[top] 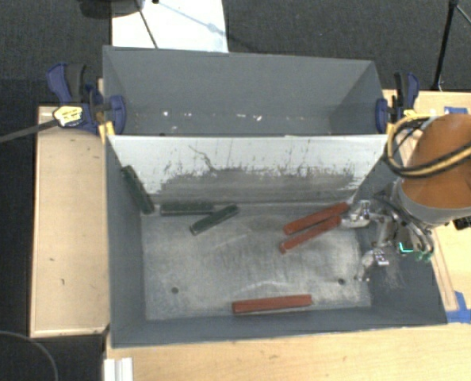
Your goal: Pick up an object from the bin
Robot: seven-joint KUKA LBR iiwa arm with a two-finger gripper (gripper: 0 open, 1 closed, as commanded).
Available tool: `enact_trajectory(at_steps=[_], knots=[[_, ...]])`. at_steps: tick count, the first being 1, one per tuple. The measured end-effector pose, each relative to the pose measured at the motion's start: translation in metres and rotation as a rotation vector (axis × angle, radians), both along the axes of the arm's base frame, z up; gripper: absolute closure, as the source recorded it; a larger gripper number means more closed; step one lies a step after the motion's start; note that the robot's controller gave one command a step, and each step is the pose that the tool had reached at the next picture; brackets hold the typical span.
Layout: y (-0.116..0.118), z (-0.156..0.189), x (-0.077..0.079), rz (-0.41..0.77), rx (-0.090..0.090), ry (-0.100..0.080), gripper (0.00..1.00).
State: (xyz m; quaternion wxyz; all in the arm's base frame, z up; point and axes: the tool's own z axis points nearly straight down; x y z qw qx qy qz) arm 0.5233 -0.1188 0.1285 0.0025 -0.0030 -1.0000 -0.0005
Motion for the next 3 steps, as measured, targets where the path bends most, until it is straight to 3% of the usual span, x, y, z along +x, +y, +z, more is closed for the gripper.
enact_trajectory(at_steps=[1, 2, 3], knots=[[0.000, 0.004, 0.002, 0.004, -0.002, -0.008, 0.00], [0.048, -0.010, 0.049, 0.005, -0.001, -0.010, 0.00], [0.057, -0.052, 0.059, 0.060, -0.002, -0.021, 1.00]])
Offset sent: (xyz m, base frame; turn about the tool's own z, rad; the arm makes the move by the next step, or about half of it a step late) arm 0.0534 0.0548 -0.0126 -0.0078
